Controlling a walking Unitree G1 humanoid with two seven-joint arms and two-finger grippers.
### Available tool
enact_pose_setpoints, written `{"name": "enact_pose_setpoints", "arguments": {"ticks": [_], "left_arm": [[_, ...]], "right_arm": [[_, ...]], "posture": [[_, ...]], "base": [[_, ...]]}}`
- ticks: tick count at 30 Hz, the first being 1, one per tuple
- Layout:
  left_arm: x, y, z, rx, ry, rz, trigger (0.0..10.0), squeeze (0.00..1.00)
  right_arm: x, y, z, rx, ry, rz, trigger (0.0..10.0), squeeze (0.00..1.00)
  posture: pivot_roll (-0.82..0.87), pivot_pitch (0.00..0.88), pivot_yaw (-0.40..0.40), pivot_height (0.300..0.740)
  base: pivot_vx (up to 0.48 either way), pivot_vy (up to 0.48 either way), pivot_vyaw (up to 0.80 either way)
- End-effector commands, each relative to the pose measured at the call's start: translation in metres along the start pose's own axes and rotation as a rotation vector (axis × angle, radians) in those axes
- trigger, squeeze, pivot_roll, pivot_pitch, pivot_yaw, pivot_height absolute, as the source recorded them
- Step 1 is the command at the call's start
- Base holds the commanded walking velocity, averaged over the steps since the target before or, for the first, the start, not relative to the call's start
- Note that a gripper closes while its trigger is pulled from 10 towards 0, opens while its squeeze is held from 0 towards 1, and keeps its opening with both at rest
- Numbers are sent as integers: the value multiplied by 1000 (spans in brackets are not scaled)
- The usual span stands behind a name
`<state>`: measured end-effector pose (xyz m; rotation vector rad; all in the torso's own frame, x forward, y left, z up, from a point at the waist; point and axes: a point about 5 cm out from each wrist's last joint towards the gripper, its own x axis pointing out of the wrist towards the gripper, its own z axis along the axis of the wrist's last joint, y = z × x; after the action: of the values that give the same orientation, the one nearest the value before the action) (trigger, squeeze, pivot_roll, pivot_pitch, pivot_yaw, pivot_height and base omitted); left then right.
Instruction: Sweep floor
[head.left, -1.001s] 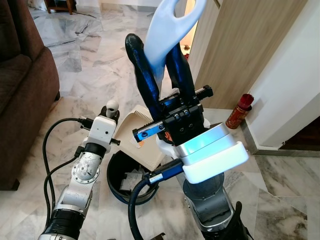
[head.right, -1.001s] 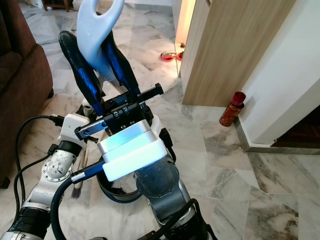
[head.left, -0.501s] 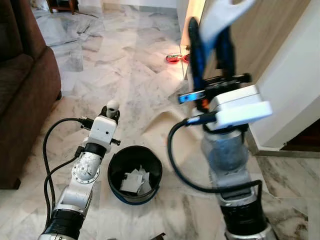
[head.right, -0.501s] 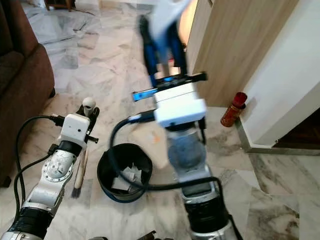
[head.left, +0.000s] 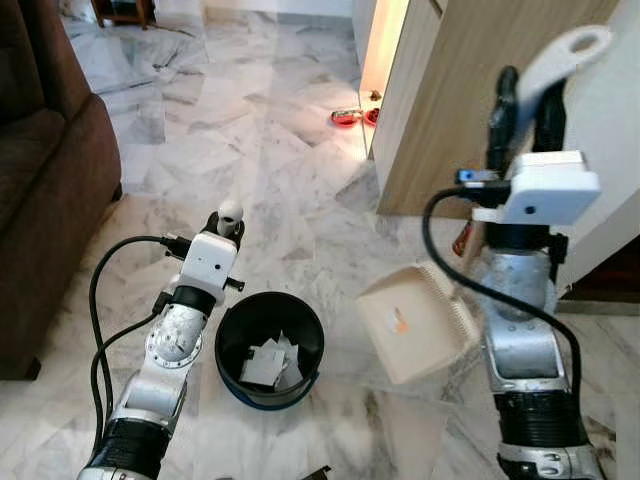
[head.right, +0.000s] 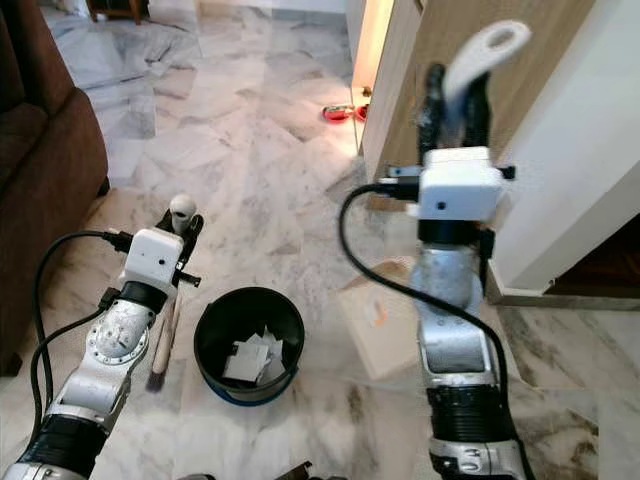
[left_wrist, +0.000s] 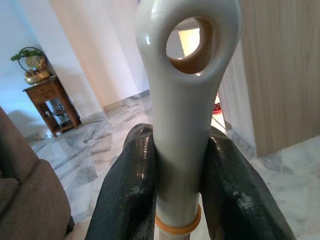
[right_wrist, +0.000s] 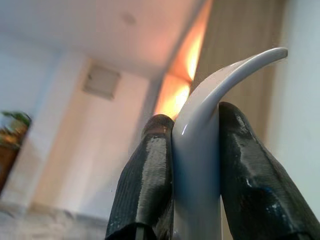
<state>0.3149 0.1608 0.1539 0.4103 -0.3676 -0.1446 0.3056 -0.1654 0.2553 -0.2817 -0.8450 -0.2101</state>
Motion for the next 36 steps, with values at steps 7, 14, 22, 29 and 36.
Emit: {"name": "enact_pose_setpoints", "arguments": {"ticks": [7, 14, 22, 29, 36], "left_arm": [[0, -1, 4, -12, -20, -10, 10000, 0], [-2, 0, 0, -49, 3, 4, 10000, 0], [-11, 10, -12, -140, 69, 75, 10000, 0], [-12, 13, -11, -212, 74, 107, 10000, 0], [-13, 11, -10, -224, 70, 97, 10000, 0]], "right_arm": [[-12, -29, -34, -81, 133, -71, 10000, 0], [-29, -37, -54, -121, 225, -82, 10000, 0], [-43, -40, -71, -30, 332, -123, 10000, 0], [-56, -34, -85, 113, 427, -149, 10000, 0], [-57, -35, -87, 123, 430, -142, 10000, 0]], "posture": [[224, 128, -96, 740], [222, 140, -93, 740], [217, 149, -94, 740], [220, 148, -99, 740], [220, 139, -98, 740]], "base": [[0, 0, 0], [0, 0, 0], [0, 0, 0], [0, 0, 0], [0, 0, 0]]}}
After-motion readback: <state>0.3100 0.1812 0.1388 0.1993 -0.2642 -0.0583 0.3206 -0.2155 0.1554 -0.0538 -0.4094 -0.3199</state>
